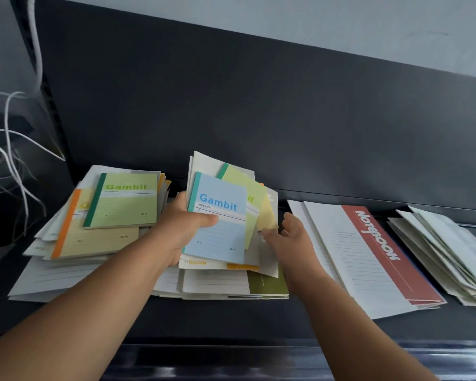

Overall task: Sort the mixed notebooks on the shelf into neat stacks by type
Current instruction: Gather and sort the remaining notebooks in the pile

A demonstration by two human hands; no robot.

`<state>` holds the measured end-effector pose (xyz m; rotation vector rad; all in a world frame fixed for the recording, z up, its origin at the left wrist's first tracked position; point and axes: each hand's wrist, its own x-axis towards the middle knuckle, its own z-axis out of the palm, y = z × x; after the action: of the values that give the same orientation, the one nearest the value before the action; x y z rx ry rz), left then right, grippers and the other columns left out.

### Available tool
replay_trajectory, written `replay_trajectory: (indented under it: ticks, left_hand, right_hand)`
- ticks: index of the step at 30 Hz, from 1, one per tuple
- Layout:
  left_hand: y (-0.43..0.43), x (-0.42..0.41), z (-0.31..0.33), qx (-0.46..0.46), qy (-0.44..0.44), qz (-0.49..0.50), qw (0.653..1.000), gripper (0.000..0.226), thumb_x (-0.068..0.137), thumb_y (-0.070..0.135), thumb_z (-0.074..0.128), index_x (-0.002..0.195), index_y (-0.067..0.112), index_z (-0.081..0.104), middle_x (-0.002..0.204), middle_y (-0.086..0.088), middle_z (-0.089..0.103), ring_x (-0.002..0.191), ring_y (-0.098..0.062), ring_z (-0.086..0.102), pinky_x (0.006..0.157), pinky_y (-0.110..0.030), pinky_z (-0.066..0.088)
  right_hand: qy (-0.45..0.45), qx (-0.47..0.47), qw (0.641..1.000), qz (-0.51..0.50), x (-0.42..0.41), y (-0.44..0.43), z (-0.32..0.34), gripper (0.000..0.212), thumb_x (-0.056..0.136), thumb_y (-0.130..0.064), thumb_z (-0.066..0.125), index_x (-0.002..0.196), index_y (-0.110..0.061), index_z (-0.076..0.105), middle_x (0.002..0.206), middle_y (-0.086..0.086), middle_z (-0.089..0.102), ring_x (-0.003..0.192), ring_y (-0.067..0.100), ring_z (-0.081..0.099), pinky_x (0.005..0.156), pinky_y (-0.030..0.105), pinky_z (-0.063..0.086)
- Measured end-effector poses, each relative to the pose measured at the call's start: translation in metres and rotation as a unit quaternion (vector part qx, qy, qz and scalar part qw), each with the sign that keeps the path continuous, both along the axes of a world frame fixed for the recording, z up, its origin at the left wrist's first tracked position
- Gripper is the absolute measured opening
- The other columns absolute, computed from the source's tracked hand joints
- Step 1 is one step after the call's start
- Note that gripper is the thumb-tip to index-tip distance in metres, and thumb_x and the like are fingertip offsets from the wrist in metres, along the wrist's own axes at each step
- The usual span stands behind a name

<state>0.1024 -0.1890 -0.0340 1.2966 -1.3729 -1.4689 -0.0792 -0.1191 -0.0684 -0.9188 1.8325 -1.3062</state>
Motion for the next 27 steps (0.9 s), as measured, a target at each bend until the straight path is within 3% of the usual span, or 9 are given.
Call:
replay_trajectory:
  ticks: [2, 7, 11, 13, 16, 20, 24, 27]
  left_hand:
    - [0.002, 0.0, 0.004, -0.002, 0.03, 0.003, 1.0, 0.034, 0.082, 0.003, 0.071, 0.107, 0.021, 0.055, 0.102, -0.002, 0.066, 0.092, -0.024, 0.064, 0.07, -0.037, 0.054]
    - [0.006, -0.003, 0.011, -0.006, 0.072, -0.003, 0.997, 0.039, 0.078, 0.001, 0.074, 0.108, 0.02, 0.058, 0.102, -0.004, 0.071, 0.094, -0.027, 0.067, 0.078, -0.044, 0.056]
    - [0.01, -0.013, 0.013, -0.022, 0.077, 0.005, 0.997, 0.041, 0.074, 0.001, 0.077, 0.105, 0.018, 0.057, 0.099, -0.003, 0.07, 0.089, -0.025, 0.067, 0.075, -0.041, 0.055]
    - [0.014, -0.021, 0.015, -0.02, 0.082, -0.003, 0.996, 0.042, 0.074, 0.004, 0.078, 0.107, 0.02, 0.056, 0.099, -0.002, 0.069, 0.088, -0.024, 0.066, 0.074, -0.04, 0.055]
    - [0.022, -0.038, 0.019, -0.025, 0.086, -0.019, 0.996, 0.043, 0.075, 0.007, 0.079, 0.108, 0.021, 0.055, 0.099, 0.0, 0.068, 0.089, -0.024, 0.065, 0.075, -0.043, 0.056]
    - [0.041, -0.071, 0.029, -0.037, 0.095, -0.036, 0.994, 0.043, 0.075, 0.011, 0.08, 0.108, 0.022, 0.055, 0.097, 0.002, 0.067, 0.087, -0.021, 0.066, 0.067, -0.037, 0.056]
    - [0.066, -0.11, 0.038, -0.035, 0.107, -0.048, 0.993, 0.042, 0.073, 0.011, 0.082, 0.102, 0.022, 0.053, 0.098, -0.001, 0.068, 0.087, -0.024, 0.067, 0.071, -0.041, 0.057]
    - [0.087, -0.145, 0.042, -0.021, 0.127, -0.065, 0.99, 0.034, 0.079, 0.017, 0.077, 0.106, 0.021, 0.055, 0.098, -0.002, 0.068, 0.086, -0.022, 0.066, 0.065, -0.036, 0.054]
  right_hand:
    - [-0.057, -0.015, 0.998, -0.033, -0.001, -0.001, 0.005, 0.082, 0.064, -0.042, 0.074, 0.136, -0.017, 0.043, 0.137, 0.003, 0.055, 0.123, 0.027, 0.056, 0.099, 0.053, 0.049]
    - [-0.178, -0.005, 0.984, -0.027, -0.01, 0.004, 0.021, 0.066, 0.074, -0.044, 0.076, 0.129, -0.015, 0.053, 0.124, 0.008, 0.065, 0.103, 0.033, 0.067, 0.083, 0.053, 0.058]
    - [-0.142, -0.016, 0.99, -0.018, -0.016, 0.011, 0.031, 0.038, 0.082, -0.034, 0.076, 0.113, -0.017, 0.061, 0.107, 0.006, 0.07, 0.094, 0.029, 0.069, 0.08, 0.053, 0.059]
    - [-0.126, -0.026, 0.991, -0.026, -0.018, 0.017, 0.037, 0.047, 0.079, -0.028, 0.08, 0.119, -0.018, 0.056, 0.113, 0.005, 0.067, 0.097, 0.027, 0.068, 0.076, 0.05, 0.06]
    - [-0.065, -0.036, 0.996, -0.046, -0.023, 0.03, 0.043, 0.057, 0.077, -0.024, 0.082, 0.122, -0.022, 0.048, 0.113, -0.002, 0.06, 0.094, 0.016, 0.063, 0.054, 0.03, 0.059]
    - [0.01, -0.043, 0.996, -0.081, -0.044, 0.048, 0.046, 0.076, 0.057, -0.037, 0.09, 0.118, -0.03, 0.045, 0.114, -0.005, 0.06, 0.102, 0.021, 0.062, 0.078, 0.047, 0.06]
    - [0.041, -0.044, 0.994, -0.094, -0.069, 0.073, 0.055, 0.096, 0.031, -0.055, 0.087, 0.113, -0.036, 0.039, 0.112, -0.008, 0.061, 0.1, 0.02, 0.065, 0.073, 0.047, 0.061]
    - [0.038, -0.047, 0.992, -0.112, -0.1, 0.102, 0.062, 0.085, 0.043, -0.044, 0.091, 0.111, -0.034, 0.041, 0.108, -0.007, 0.061, 0.096, 0.02, 0.066, 0.068, 0.044, 0.061]
